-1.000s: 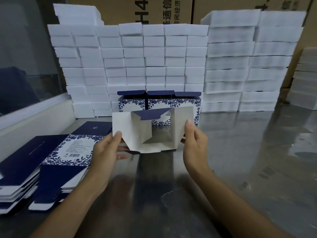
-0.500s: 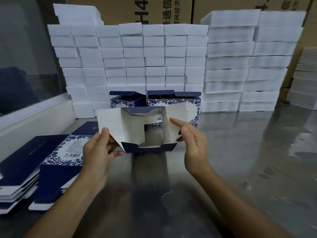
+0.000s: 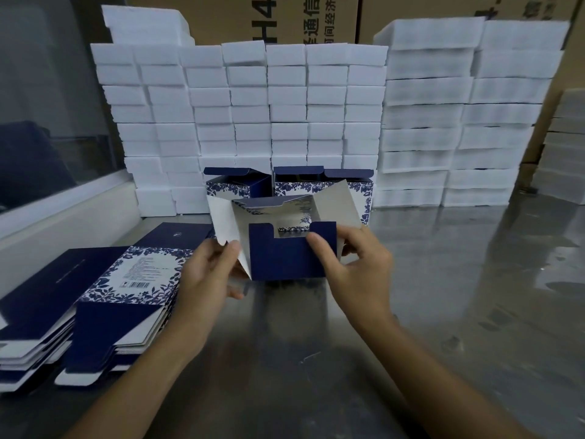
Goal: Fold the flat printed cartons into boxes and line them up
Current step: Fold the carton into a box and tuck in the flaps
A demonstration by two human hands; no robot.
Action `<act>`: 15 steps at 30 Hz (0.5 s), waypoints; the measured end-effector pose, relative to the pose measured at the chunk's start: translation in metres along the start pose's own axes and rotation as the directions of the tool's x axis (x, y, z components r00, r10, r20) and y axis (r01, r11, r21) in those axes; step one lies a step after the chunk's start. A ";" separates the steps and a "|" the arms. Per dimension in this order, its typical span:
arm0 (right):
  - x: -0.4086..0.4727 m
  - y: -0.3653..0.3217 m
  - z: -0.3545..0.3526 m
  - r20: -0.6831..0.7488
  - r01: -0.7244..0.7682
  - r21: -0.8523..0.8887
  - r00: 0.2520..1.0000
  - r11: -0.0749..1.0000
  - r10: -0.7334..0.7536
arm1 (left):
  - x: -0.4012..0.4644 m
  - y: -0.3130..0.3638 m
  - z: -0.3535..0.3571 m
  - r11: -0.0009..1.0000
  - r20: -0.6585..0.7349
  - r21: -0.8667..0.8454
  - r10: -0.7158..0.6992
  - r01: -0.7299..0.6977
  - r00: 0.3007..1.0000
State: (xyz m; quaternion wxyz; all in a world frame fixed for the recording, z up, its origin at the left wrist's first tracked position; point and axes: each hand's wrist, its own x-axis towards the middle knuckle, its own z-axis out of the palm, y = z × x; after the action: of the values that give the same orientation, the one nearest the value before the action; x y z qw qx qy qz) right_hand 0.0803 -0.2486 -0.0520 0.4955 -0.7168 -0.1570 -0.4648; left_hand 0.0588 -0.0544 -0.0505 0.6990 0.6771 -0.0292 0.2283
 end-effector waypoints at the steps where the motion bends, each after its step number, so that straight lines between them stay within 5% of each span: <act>1: 0.000 -0.001 0.000 -0.004 -0.015 0.010 1.000 1.000 0.015 | -0.002 -0.002 0.002 0.996 0.030 0.083 0.028 -0.031 0.999; 7: -0.002 0.004 0.000 0.046 -0.085 0.036 0.995 0.996 0.084 | -0.008 -0.015 0.003 0.865 0.118 0.480 0.099 -0.144 0.988; 11: -0.003 0.012 0.001 0.001 -0.052 -0.026 0.999 0.998 0.052 | -0.008 -0.021 0.006 0.857 0.117 0.491 0.112 -0.155 0.987; 15: -0.008 0.013 0.006 -0.006 -0.160 -0.029 0.987 0.987 0.160 | -0.011 -0.020 0.015 0.943 0.095 0.331 0.014 -0.045 0.995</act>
State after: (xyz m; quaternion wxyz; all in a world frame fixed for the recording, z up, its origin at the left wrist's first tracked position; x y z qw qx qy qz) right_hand 0.0883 -0.2477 -0.0666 0.5210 -0.7334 -0.0914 -0.4271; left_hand 0.0604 -0.0713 -0.0722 0.5690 0.7946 -0.0323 0.2092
